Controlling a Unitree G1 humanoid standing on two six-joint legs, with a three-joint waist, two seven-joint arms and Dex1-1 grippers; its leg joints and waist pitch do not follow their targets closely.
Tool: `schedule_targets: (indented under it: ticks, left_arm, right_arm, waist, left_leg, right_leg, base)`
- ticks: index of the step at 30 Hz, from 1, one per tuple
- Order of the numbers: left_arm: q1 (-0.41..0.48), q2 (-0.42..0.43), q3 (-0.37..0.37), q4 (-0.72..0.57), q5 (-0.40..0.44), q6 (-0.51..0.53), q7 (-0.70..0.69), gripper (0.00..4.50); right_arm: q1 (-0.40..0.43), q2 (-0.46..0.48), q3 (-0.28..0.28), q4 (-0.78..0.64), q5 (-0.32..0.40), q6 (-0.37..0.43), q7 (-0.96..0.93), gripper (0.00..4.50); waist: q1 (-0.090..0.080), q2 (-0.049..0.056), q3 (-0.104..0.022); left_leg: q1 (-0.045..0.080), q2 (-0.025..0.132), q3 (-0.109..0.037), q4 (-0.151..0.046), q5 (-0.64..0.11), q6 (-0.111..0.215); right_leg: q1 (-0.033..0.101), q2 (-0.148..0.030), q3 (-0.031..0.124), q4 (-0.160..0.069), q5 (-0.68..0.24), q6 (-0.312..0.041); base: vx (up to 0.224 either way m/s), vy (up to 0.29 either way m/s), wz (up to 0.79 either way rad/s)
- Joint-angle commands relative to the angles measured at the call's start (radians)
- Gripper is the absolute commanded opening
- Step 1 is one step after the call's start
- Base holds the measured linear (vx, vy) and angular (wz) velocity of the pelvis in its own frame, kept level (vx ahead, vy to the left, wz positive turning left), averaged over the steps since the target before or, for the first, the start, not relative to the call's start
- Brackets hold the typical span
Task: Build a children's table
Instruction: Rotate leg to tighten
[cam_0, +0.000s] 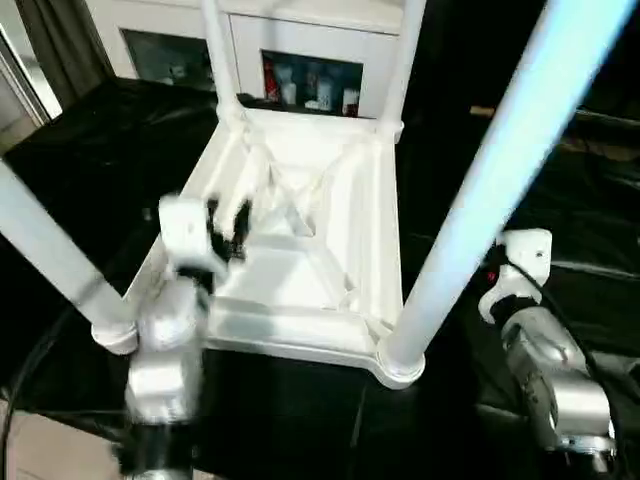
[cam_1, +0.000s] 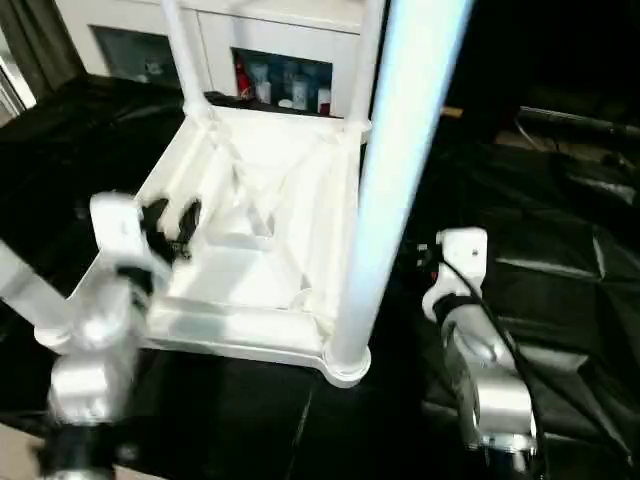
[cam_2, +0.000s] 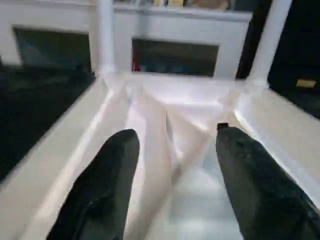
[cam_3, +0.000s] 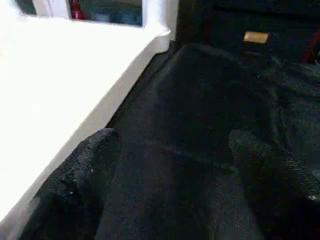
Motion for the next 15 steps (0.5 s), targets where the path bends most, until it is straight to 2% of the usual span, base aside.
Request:
schedule_targets:
  ticks: [1, 2, 4, 5, 8, 9, 10, 11, 12, 13, 14, 15]
  left_arm:
    - [-0.003, -0.003, -0.023, -0.021, 0.022, -0.017, 0.027, 2.76]
    - [0.012, -0.007, -0.049, -0.031, 0.041, -0.022, 0.030, 2.76]
    - [0.024, -0.009, -0.073, -0.042, 0.069, -0.030, 0.040, 2.76]
    - [0.030, -0.008, -0.090, -0.051, 0.078, -0.023, 0.038, 2.76]
    - [0.040, 0.006, -0.100, -0.070, 0.072, 0.004, 0.029, 2.76]
    - [0.042, 0.009, -0.098, -0.076, 0.061, 0.031, 0.019, 2.76]
    - [0.044, 0.010, -0.098, -0.080, 0.054, 0.049, 0.014, 2.76]
    - [0.042, 0.015, -0.098, -0.080, 0.055, 0.052, 0.013, 2.76]
    - [0.041, 0.018, -0.099, -0.081, 0.059, 0.052, 0.016, 2.76]
    - [0.040, 0.024, -0.101, -0.082, 0.069, 0.045, 0.022, 2.76]
    - [0.040, 0.033, -0.106, -0.086, 0.092, 0.043, 0.034, 2.76]
    - [0.041, 0.038, -0.106, -0.088, 0.099, 0.032, 0.039, 2.76]
  right_arm:
    - [0.004, -0.002, 0.012, -0.020, -0.009, -0.006, 0.006, 3.84]
    - [0.011, -0.005, 0.027, -0.008, -0.019, -0.012, 0.011, 3.84]
    - [0.017, -0.004, 0.036, 0.000, -0.027, -0.015, 0.007, 3.84]
    - [0.020, 0.000, 0.039, 0.006, -0.029, -0.012, 0.000, 3.84]
    - [0.018, 0.021, 0.039, 0.013, -0.029, -0.007, -0.019, 3.84]
    - [0.018, 0.032, 0.036, 0.014, -0.016, 0.003, -0.017, 3.84]
    - [0.018, 0.038, 0.035, 0.015, -0.005, 0.010, -0.015, 3.84]
    - [0.018, 0.043, 0.035, 0.013, -0.002, 0.018, -0.021, 3.84]
    - [0.018, 0.044, 0.036, 0.011, -0.004, 0.021, -0.026, 3.84]
    - [0.018, 0.043, 0.038, 0.010, -0.012, 0.018, -0.034, 3.84]
    - [0.018, 0.044, 0.038, 0.010, -0.014, 0.012, -0.040, 3.84]
    - [0.018, 0.051, 0.030, 0.009, -0.005, 0.007, -0.044, 3.84]
  waist:
    - [-0.003, -0.007, -0.064]
    - [-0.007, -0.036, -0.061]
    - [-0.002, -0.024, -0.060]
    - [-0.005, -0.025, -0.059]
    - [-0.007, -0.024, -0.060]
    - [-0.010, -0.017, -0.064]
    - [-0.008, -0.033, -0.068]
    - [0.008, -0.034, -0.072]
    - [0.010, -0.048, -0.076]
    - [0.032, -0.057, -0.074]
    - [0.054, -0.068, -0.066]
    - [0.063, -0.058, -0.060]
  left_leg:
    - [0.009, 0.013, -0.001, -0.059, -0.136, 0.063]
    - [0.005, 0.014, 0.001, -0.060, -0.155, 0.060]
    - [0.004, 0.015, -0.004, -0.064, -0.165, 0.054]
    - [0.006, 0.015, -0.004, -0.064, -0.183, 0.039]
    - [0.007, 0.013, -0.006, -0.065, -0.199, 0.018]
    - [0.041, 0.014, 0.028, -0.041, -0.215, -0.021]
    - [0.034, 0.004, 0.032, -0.036, -0.225, -0.034]
    - [0.034, -0.017, 0.055, -0.006, -0.275, -0.010]
    - [0.027, -0.030, 0.055, 0.013, -0.299, 0.017]
    - [-0.007, -0.050, 0.026, 0.060, -0.312, 0.064]
    - [-0.047, -0.061, -0.028, 0.127, -0.290, 0.085]
    - [-0.053, -0.053, -0.060, 0.140, -0.265, 0.067]
  right_leg:
    - [0.042, -0.024, 0.022, -0.061, -0.087, -0.177]
    - [0.043, -0.023, 0.020, -0.067, -0.116, -0.161]
    - [0.043, -0.029, 0.021, -0.065, -0.153, -0.146]
    - [0.037, -0.027, 0.022, -0.069, -0.177, -0.128]
    - [0.035, -0.025, 0.022, -0.067, -0.160, -0.117]
    - [0.000, -0.004, 0.049, -0.082, -0.186, -0.105]
    - [0.007, -0.002, 0.058, -0.072, -0.189, -0.104]
    - [-0.002, 0.000, 0.118, -0.085, -0.244, -0.104]
    - [0.011, -0.005, 0.147, -0.089, -0.256, -0.107]
    - [0.048, -0.045, 0.233, -0.113, -0.265, -0.127]
    - [0.080, -0.105, 0.324, -0.139, -0.323, -0.131]
    - [0.079, -0.111, 0.353, -0.144, -0.336, -0.146]
  base:
    - [0.000, 0.000, 0.00]
    - [0.000, 0.000, 0.00]
    - [0.000, 0.000, 0.00]
    - [0.000, 0.000, 0.00]
    - [0.000, 0.000, 0.00]
    - [0.000, 0.000, 0.00]
    - [-0.011, 0.014, -0.24]
    - [-0.020, 0.024, -0.37]
    - [-0.020, 0.024, -0.37]
    - [-0.031, 0.072, -0.42]
    - [-0.017, 0.160, -0.55]
    - [-0.017, 0.160, -0.55]
